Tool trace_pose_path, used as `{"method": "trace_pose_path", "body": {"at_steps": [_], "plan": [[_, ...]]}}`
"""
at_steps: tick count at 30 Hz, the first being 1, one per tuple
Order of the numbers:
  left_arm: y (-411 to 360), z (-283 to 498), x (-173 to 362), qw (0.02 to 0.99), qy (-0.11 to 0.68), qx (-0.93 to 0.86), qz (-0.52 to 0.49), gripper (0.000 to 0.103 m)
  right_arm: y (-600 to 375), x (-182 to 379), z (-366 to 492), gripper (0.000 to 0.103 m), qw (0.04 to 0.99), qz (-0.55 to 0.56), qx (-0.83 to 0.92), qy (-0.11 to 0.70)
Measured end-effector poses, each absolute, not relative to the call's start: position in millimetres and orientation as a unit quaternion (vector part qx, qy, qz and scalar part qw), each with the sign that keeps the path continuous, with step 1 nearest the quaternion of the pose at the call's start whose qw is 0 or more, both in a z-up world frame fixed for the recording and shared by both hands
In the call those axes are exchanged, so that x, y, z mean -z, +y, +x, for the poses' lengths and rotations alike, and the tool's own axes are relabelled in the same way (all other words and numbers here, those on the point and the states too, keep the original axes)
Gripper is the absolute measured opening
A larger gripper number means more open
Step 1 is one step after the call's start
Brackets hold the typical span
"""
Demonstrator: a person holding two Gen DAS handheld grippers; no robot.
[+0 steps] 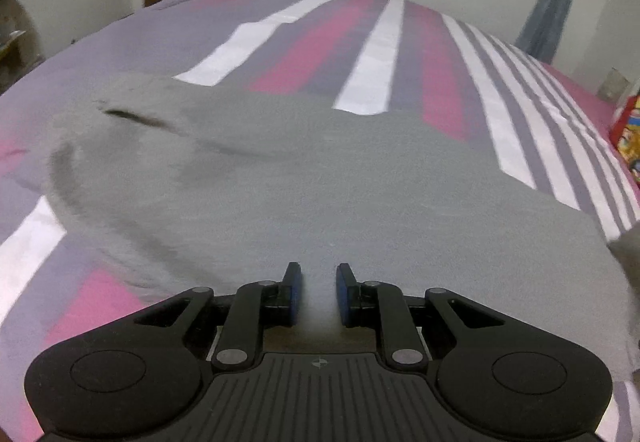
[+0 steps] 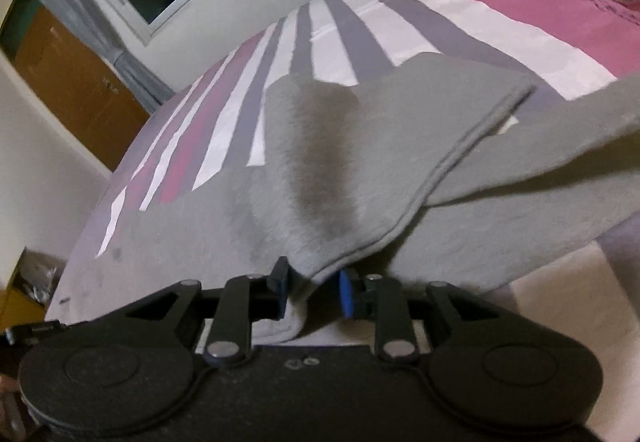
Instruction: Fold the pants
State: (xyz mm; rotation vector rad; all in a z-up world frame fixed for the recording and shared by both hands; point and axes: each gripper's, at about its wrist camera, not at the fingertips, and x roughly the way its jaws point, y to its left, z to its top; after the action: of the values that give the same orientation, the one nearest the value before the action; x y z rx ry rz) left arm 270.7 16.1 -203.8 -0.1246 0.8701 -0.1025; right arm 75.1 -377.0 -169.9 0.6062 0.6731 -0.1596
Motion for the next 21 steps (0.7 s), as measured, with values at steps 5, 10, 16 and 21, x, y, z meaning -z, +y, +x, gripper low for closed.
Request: {"method": "trace_pose_path", "body": {"at_steps": [5,10,16,21], "plan": [[3.9,272.8,215.9,0.897,0.436,0.056,-0.051,0.018,-396.8,164.7,42.4,0.035,0.896,0.292,0.098,0.319],[2.4,272.2,218.2,0.896,0.438,0.054,-0.049,0.021,-435.3,165.5,32.6,0.029,0.891,0.297,0.161,0.304],[-1.1,273.1,220.6,0.898,0.435,0.052,-0.037,0.022,-460.9,168.8,73.7,0.022,0.901,0.234,0.181,0.317],[-4.6,273.7,221.1,0.898,0.436,0.048,-0.029,0.022,-483.7,167.4,116.8,0.016,0.901,0.22,0.201,0.315]]}}
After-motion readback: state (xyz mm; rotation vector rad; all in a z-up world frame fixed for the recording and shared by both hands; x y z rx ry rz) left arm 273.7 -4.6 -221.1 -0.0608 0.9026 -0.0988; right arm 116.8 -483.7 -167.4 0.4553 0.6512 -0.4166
